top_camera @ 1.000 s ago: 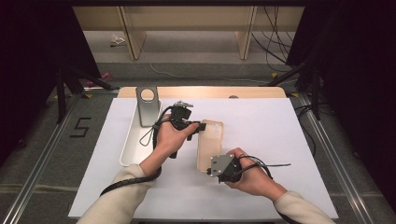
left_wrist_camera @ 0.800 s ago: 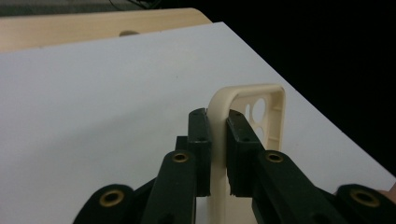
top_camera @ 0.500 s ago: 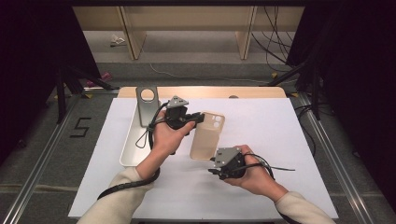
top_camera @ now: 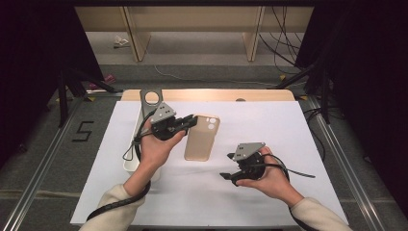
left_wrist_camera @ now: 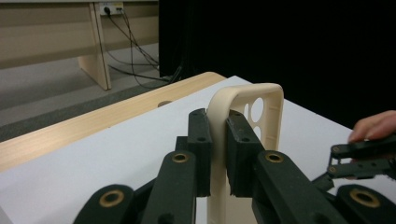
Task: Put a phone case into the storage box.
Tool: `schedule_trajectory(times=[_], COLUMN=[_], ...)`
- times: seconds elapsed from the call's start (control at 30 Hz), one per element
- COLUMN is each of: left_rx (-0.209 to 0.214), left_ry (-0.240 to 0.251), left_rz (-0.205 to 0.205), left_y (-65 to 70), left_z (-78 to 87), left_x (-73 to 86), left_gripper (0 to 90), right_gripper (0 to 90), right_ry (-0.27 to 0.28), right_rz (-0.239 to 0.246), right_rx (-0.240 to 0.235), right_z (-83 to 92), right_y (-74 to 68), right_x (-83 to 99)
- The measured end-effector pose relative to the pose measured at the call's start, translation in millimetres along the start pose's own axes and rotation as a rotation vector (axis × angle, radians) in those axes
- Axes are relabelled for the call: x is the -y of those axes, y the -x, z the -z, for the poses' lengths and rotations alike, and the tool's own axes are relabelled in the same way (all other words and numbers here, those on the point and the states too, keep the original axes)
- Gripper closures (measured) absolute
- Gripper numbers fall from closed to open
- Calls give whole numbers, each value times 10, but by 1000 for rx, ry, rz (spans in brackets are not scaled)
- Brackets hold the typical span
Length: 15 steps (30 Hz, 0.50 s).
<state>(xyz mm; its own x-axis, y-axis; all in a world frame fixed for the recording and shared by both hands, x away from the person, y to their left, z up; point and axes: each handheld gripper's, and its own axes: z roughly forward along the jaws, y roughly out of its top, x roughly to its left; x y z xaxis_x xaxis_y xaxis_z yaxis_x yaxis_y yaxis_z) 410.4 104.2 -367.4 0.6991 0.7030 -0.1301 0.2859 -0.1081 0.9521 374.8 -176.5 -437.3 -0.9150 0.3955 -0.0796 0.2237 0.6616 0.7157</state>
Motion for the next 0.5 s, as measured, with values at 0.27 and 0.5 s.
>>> schedule_trajectory(times=[0.27,0.5], left_rx=[6,5], left_ry=[11,18], left_rz=[-29,-32], left_y=[-24,-42], left_z=[112,155], left_x=[67,98], left_gripper=[813,813], right_gripper=[276,260], right_ry=[34,51], right_rz=[-73,-113], right_rx=[11,30], right_z=[64,122], right_y=[82,154], right_x=[75,160])
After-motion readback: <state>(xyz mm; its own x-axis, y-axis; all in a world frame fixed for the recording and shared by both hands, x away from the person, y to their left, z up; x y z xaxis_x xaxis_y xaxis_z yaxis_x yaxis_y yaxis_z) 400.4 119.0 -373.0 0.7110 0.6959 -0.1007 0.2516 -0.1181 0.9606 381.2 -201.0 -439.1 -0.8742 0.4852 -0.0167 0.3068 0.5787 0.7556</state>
